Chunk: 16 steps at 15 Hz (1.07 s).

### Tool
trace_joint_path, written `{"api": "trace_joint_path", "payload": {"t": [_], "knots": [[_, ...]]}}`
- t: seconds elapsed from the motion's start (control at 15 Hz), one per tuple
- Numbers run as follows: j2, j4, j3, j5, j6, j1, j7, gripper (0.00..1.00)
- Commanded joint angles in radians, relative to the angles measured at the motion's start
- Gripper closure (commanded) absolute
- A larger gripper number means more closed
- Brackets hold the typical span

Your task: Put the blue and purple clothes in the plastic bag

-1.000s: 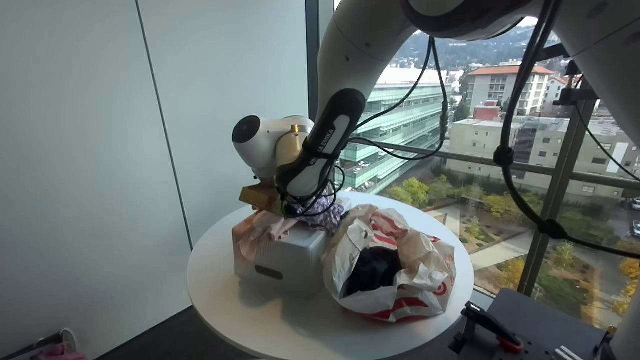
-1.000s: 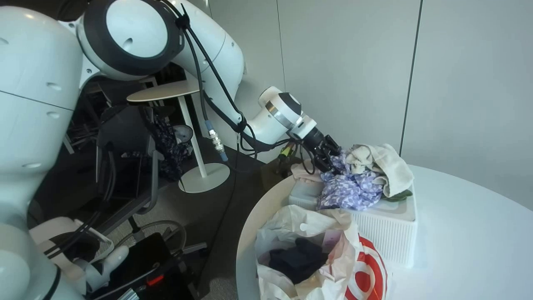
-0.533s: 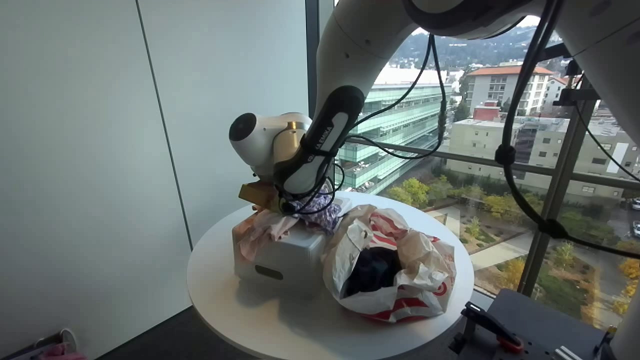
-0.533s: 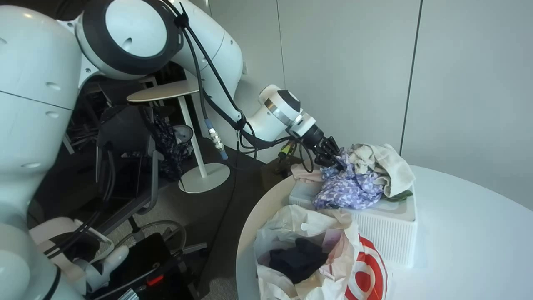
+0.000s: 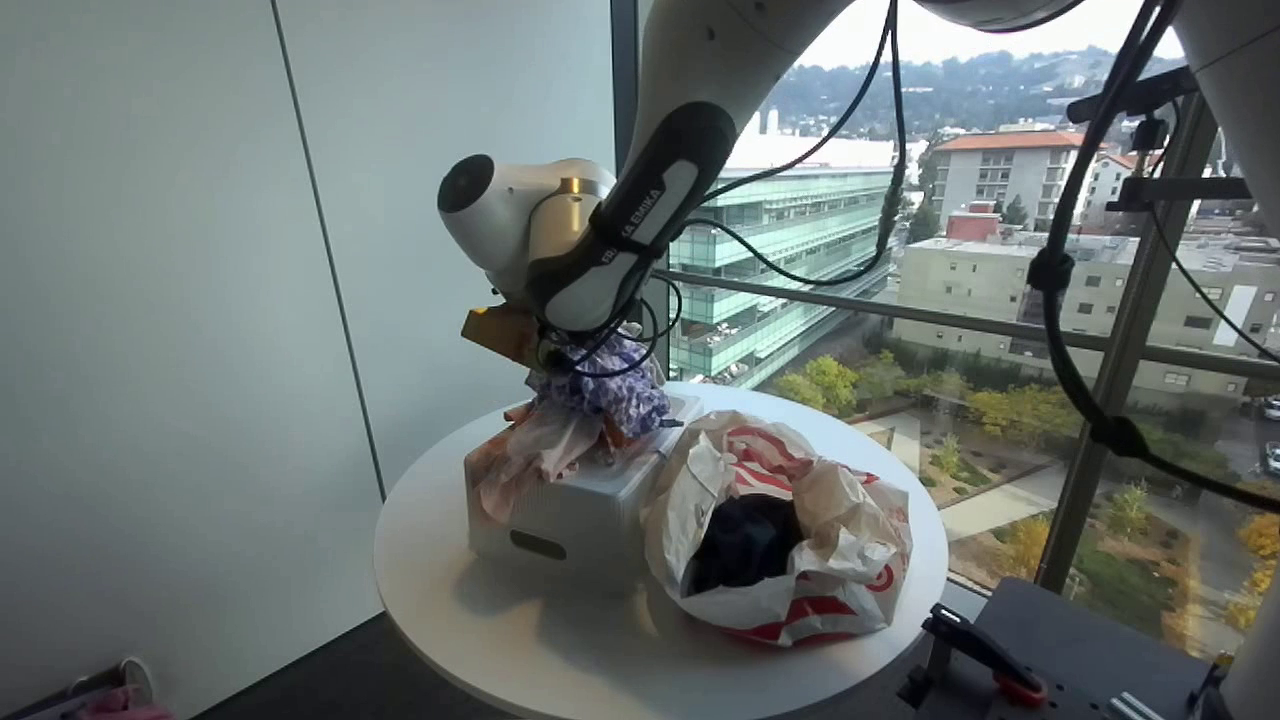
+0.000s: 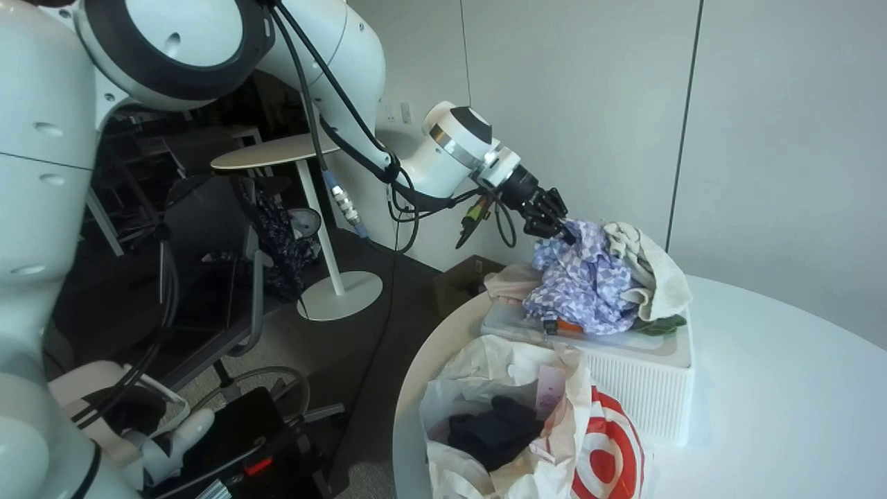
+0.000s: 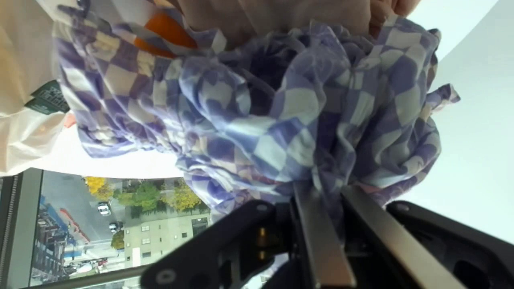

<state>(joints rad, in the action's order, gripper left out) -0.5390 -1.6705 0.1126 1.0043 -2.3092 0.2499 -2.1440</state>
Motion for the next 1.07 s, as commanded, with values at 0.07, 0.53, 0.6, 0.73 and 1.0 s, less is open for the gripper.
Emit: {"api": "trace_joint_path", "payload": {"t": [0.07, 0.53, 0.6, 0.73, 1.0], "knots": [[0.112, 0.018, -0.087, -0.143, 0.086, -0.038, 0.113, 0.97], [0.183, 0.108, -0.076, -0.092, 0.110, -0.017, 0.037, 0.97], [0.191, 0.119, -0.076, -0.089, 0.107, -0.020, 0.028, 0.97], [0.207, 0.134, -0.078, -0.088, 0.110, -0.023, 0.019, 0.97], [0.247, 0.153, -0.074, -0.059, 0.111, -0.027, -0.026, 0.97]]}}
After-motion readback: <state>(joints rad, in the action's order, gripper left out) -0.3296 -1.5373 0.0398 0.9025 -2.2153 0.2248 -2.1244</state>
